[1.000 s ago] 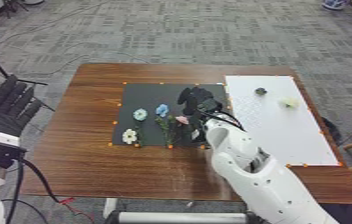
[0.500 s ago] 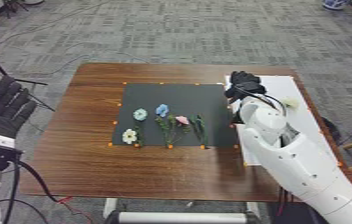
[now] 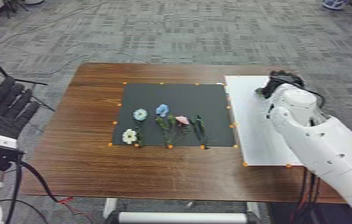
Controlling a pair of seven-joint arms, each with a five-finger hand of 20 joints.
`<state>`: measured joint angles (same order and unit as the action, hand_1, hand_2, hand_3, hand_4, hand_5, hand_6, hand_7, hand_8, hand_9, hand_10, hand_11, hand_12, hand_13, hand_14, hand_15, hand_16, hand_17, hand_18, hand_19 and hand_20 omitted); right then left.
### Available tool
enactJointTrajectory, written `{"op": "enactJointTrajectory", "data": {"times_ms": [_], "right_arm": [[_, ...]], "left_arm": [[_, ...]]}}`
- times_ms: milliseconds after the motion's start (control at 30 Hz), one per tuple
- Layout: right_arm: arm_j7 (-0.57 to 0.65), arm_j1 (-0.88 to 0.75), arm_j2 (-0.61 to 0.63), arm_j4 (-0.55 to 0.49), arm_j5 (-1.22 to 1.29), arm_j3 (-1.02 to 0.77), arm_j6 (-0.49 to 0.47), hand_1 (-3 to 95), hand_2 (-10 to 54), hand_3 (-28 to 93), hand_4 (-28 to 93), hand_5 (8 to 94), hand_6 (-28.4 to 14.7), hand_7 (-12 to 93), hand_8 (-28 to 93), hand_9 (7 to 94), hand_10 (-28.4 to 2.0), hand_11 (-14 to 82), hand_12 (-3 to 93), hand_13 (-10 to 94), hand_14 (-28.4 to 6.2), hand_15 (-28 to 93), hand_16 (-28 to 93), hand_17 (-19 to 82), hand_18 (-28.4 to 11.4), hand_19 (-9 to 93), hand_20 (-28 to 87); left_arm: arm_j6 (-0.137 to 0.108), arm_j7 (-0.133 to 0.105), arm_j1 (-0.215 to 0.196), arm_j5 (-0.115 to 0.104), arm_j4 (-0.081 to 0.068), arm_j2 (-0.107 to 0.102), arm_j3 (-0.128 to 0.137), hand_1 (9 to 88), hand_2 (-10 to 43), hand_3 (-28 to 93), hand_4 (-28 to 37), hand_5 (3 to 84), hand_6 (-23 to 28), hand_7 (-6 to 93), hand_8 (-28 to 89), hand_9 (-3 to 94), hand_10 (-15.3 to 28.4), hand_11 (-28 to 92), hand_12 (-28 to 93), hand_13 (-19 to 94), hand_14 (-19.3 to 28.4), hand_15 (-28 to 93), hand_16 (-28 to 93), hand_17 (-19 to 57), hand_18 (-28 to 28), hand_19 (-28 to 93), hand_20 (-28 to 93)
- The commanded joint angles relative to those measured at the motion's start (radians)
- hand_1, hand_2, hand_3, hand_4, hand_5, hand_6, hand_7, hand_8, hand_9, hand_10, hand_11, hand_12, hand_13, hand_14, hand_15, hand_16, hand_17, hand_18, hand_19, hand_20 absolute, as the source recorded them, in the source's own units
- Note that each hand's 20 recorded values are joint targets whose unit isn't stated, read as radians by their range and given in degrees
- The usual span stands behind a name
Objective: Arrange flowers
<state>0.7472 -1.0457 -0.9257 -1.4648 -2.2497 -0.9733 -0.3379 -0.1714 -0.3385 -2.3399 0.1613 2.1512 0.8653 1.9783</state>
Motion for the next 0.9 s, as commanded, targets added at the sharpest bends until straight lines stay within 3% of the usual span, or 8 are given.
{"op": "enactJointTrajectory", "data": {"times_ms": [33, 233, 367, 433, 500, 600, 767, 900], "right_arm": [[0.04, 0.05, 0.035, 0.061, -0.059, 0.042, 0.031, 47.5, -9.5, 78, -28, 44.6, -10.3, 6, -9, 36.2, -20.9, 7.0, 10.0, 60, -16.2, 75, 21, 29, -27.0, 81, 23], [0.087, 0.07, 0.033, 0.093, -0.031, 0.044, -0.038, 47.6, -9.5, 78, -28, 42.7, -11.1, 6, -9, 34.0, -23.0, 6.8, 9.2, 60, -16.5, 77, 21, 29, -27.8, 83, 24], [0.1, 0.066, 0.02, 0.107, 0.012, 0.022, -0.086, 47.9, -9.5, 78, -28, 43.6, -11.5, 5, -8, 37.1, -24.2, 7.2, 9.3, 61, -16.6, 78, 21, 29, -28.2, 84, 24], [0.099, 0.061, 0.018, 0.106, 0.023, 0.017, -0.089, 48.1, -9.5, 77, -28, 44.3, -11.4, 5, -8, 39.1, -23.6, 7.3, 9.3, 61, -16.4, 78, 21, 30, -28.2, 84, 24], [0.096, 0.058, 0.011, 0.107, 0.032, 0.011, -0.107, 48.6, -9.5, 76, -28, 47.0, -10.5, 6, -9, 43.7, -21.6, 8.1, 9.6, 63, -15.7, 78, 21, 31, -28.3, 84, 24], [0.09, 0.052, 0.005, 0.113, 0.031, 0.009, -0.115, 49.4, -9.5, 73, -28, 51.7, -9.1, 7, -9, 49.1, -19.3, 8.7, 9.6, 65, -14.9, 77, 21, 31, -28.0, 84, 25], [0.076, 0.036, 0.005, 0.124, -0.009, 0.031, -0.063, 53.2, -9.5, 73, -28, 58.0, -6.8, 9, -10, 59.3, -16.9, 11.8, 11.3, 68, -12.8, 75, 22, 33, -27.0, 85, 25], [0.071, 0.015, 0.017, 0.129, -0.05, 0.053, 0.043, 57.1, -9.5, 72, -28, 64.7, -4.5, 13, -11, 68.2, -15.3, 14.9, 14.9, 70, -10.2, 72, 27, 34, -26.3, 86, 27]], "left_arm": [[0.003, -0.016, -0.016, -0.007, 0.01, 0.006, -0.001, 23.6, 17.7, 65, -28.3, 36.2, 5.9, 3.8, -6, 31.5, 10.0, 6, 10, 20, 9.7, 12, -4, -3.3, 9.4, 16, 10], [0.002, -0.018, -0.014, -0.005, 0.009, 0.007, -0.002, 23.6, 17.6, 65, -28.3, 36.3, 6.0, 3.8, -6, 31.5, 10.0, 6, 10, 20, 9.8, 12, -4, -3.3, 9.3, 15, 10], [-0.001, -0.018, -0.016, -0.006, 0.012, 0.009, -0.002, 23.5, 17.6, 65, -28.3, 36.3, 6.0, 3.8, -6, 31.5, 10.0, 6, 10, 20, 9.9, 12, -4, -3.4, 9.4, 16, 10], [-0.019, -0.017, -0.016, -0.011, 0.017, 0.008, -0.002, 23.5, 17.6, 65, -28.3, 36.3, 6.0, 3.9, -6, 31.6, 10.1, 6, 10, 20, 10.0, 12, -4, -3.4, 9.4, 16, 10], [-0.013, -0.022, -0.015, -0.015, 0.014, 0.007, -0.003, 23.7, 17.7, 65, -28.3, 36.4, 6.0, 3.9, -6, 31.6, 10.1, 6, 10, 20, 10.0, 12, -3, -3.4, 9.4, 16, 10], [-0.008, -0.009, -0.012, -0.011, 0.014, 0.01, -0.001, 23.7, 17.7, 65, -28.3, 36.4, 6.0, 4.0, -6, 31.6, 10.1, 7, 10, 20, 10.1, 12, -3, -3.4, 9.4, 16, 10], [-0.01, -0.013, -0.014, -0.013, 0.016, 0.013, -0.003, 23.7, 17.7, 66, -28.3, 36.4, 6.1, 3.9, -6, 31.6, 10.1, 6, 10, 20, 10.1, 12, -4, -3.3, 9.4, 16, 10], [-0.013, -0.02, -0.012, -0.017, 0.016, 0.007, -0.006, 23.7, 17.7, 66, -28.3, 36.4, 6.1, 3.9, -6, 31.6, 10.1, 6, 10, 20, 10.2, 12, -4, -3.3, 9.4, 16, 10]]}}
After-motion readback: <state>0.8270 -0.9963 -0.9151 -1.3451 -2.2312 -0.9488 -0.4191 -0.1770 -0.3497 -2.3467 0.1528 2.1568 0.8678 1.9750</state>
